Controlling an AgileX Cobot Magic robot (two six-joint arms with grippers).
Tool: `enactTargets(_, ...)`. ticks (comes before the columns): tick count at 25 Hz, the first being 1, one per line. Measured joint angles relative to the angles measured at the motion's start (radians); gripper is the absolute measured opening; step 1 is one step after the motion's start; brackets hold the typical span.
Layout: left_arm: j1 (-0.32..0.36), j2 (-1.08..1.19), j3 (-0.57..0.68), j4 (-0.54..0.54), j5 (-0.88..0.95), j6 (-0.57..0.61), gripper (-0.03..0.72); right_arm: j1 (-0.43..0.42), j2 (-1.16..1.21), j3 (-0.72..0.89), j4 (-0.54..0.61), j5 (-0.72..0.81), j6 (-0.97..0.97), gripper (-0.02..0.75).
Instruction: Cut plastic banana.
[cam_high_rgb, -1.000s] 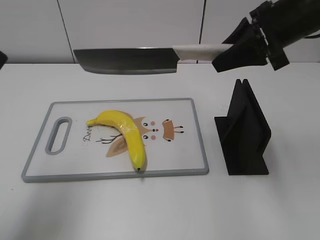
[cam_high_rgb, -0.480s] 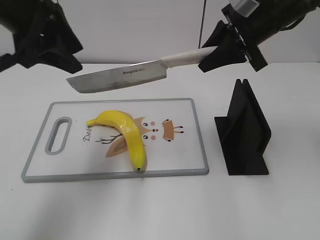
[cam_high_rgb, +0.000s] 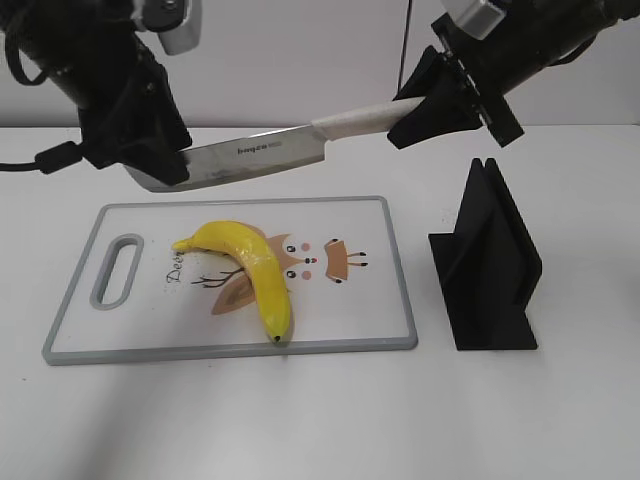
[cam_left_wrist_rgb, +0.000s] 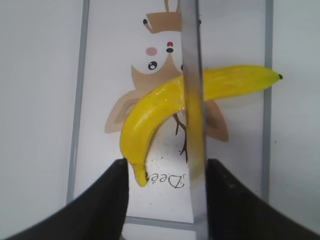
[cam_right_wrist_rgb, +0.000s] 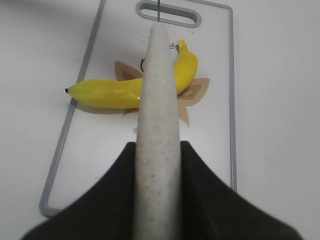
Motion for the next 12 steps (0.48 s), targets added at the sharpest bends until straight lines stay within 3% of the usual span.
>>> enactTargets(2, -0.001, 0.012, 0.0, 0.011, -0.011, -0.012, 0.427, 0.0, 0.0, 0.0, 0.0, 0.0, 0.0, 0.176)
enactTargets(4, -0.001, 0.023, 0.0, 0.013, -0.015, -0.027, 0.324, 0.0, 0.0, -0.001, 0.001, -0.004, 0.0, 0.176)
enactTargets(8, -0.001, 0.025, 0.0, 0.015, -0.035, -0.04, 0.041, 0.0, 0.002, -0.001, 0.014, -0.026, 0.002, 0.176)
enactTargets(12, -0.002, 0.025, 0.0, 0.04, -0.063, -0.116, -0.019, -0.001, 0.029, -0.003, 0.032, -0.035, 0.017, 0.176)
